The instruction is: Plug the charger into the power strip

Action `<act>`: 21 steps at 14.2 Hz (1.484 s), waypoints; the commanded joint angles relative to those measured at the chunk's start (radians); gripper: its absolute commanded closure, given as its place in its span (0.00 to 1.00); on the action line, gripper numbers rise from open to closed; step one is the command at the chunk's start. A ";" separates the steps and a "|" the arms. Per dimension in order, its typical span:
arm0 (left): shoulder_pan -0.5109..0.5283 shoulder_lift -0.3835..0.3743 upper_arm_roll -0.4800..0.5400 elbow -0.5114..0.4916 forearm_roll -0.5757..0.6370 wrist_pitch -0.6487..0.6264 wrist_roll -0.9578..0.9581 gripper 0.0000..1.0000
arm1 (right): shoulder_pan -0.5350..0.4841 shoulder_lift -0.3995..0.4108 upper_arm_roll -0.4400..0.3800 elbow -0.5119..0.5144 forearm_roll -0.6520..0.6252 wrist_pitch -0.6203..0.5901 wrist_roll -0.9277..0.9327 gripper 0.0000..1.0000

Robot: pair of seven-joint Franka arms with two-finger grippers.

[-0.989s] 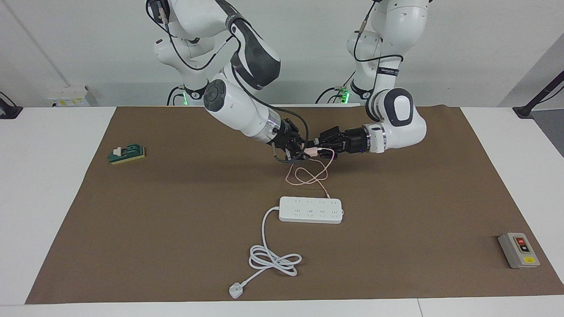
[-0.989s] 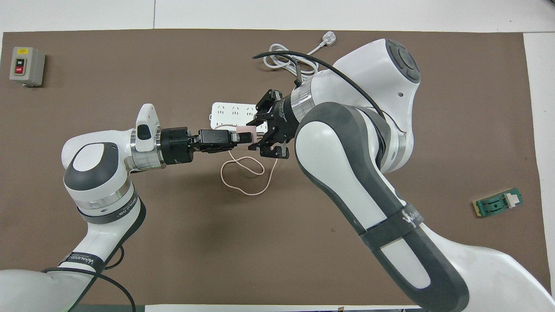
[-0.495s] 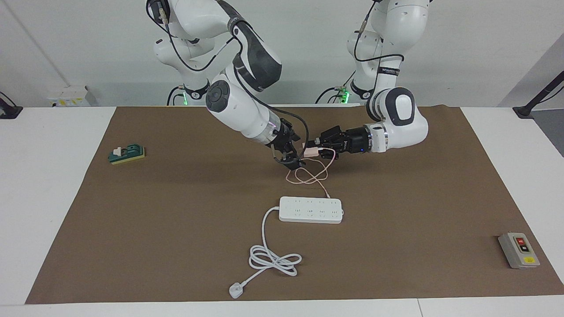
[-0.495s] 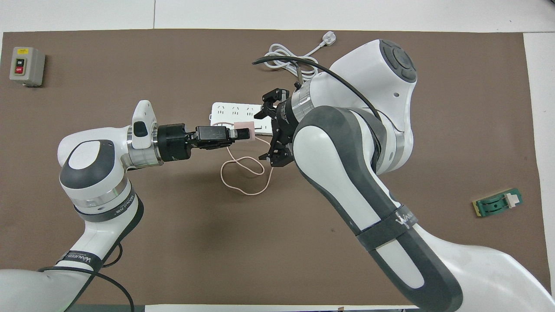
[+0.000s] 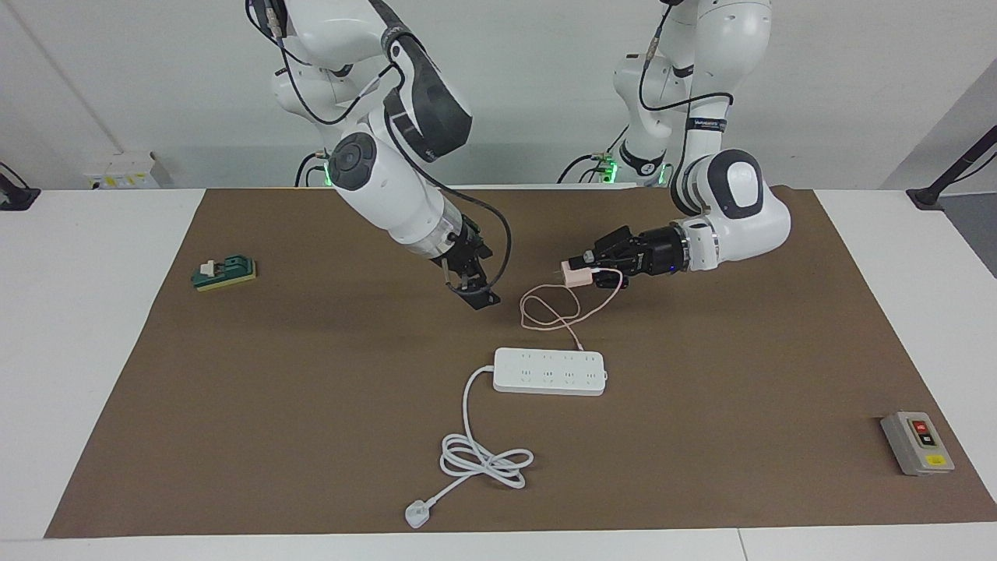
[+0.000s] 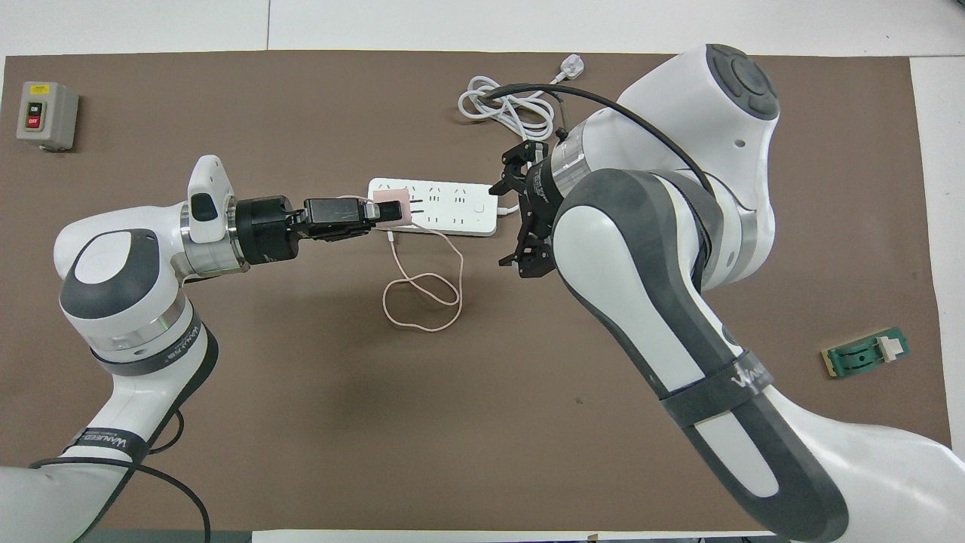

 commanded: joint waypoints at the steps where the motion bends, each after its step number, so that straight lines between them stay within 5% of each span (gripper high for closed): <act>1: -0.008 -0.015 0.041 0.059 0.078 -0.006 -0.129 1.00 | -0.030 -0.040 0.005 -0.047 -0.075 0.001 -0.073 0.00; 7: -0.005 -0.032 0.075 0.187 0.355 -0.051 -0.448 1.00 | -0.111 -0.066 0.005 -0.068 -0.282 -0.003 -0.430 0.00; 15: -0.012 -0.062 0.081 0.444 0.906 -0.213 -0.857 1.00 | -0.269 -0.109 0.002 -0.083 -0.333 -0.130 -0.920 0.00; 21: -0.035 -0.061 0.058 0.506 1.222 -0.307 -0.952 1.00 | -0.289 -0.120 0.002 -0.080 -0.411 -0.167 -1.154 0.00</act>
